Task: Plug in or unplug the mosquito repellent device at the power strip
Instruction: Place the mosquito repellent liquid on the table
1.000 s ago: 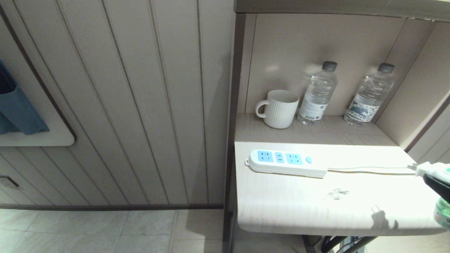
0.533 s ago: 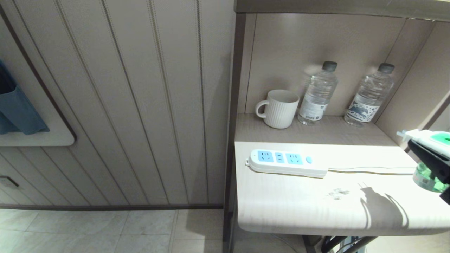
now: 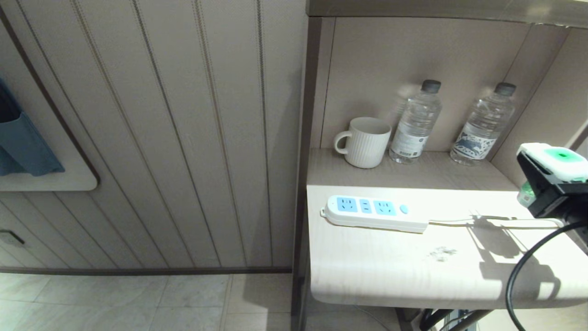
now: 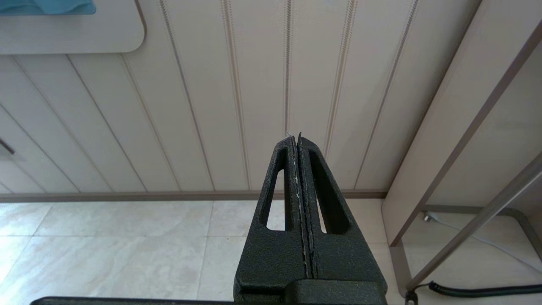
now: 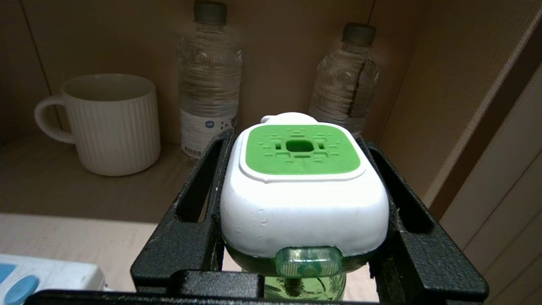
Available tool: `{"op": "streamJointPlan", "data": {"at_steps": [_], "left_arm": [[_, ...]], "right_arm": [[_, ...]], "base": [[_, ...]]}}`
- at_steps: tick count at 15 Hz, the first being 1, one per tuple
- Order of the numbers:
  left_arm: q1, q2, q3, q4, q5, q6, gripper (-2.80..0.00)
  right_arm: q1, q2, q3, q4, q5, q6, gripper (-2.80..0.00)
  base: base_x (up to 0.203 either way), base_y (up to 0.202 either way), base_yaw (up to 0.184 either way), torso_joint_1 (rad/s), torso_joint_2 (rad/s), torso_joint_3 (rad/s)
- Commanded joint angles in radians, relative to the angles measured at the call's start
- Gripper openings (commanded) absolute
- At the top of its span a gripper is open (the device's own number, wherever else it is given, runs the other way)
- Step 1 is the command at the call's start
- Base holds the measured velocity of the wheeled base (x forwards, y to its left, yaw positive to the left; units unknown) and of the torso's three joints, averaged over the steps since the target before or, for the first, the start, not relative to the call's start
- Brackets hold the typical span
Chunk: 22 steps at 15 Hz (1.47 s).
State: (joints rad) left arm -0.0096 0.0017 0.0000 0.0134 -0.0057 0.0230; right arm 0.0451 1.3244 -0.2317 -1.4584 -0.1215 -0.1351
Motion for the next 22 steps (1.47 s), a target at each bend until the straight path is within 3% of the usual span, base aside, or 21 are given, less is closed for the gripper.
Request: {"op": "streamJointPlan", "data": {"at_steps": [1, 9, 16, 22], "left_arm": [[-0.001, 0.001, 0.000, 0.000, 0.000, 0.000, -2.80], [0.000, 0.001, 0.000, 0.000, 0.000, 0.000, -2.80], [0.000, 0.001, 0.000, 0.000, 0.000, 0.000, -2.80], [0.000, 0.001, 0.000, 0.000, 0.000, 0.000, -2.80]], "right_arm": [[0.009, 0.146, -0.009, -0.095, -0.029, -0.001, -2.80], [0.010, 0.268, -0.142, -0.112, -0.105, 0.005, -2.80], [0.020, 0.357, -0.161, -0.111, -0.132, 0.009, -2.80], [0.000, 0.474, -0.266, -0.111, -0.147, 0.004, -2.80]], "base": [[0.000, 0.000, 0.000, 0.000, 0.00, 0.000], [0.000, 0.000, 0.000, 0.000, 0.00, 0.000], [0.000, 0.000, 0.000, 0.000, 0.00, 0.000], [0.000, 0.000, 0.000, 0.000, 0.00, 0.000]]}}
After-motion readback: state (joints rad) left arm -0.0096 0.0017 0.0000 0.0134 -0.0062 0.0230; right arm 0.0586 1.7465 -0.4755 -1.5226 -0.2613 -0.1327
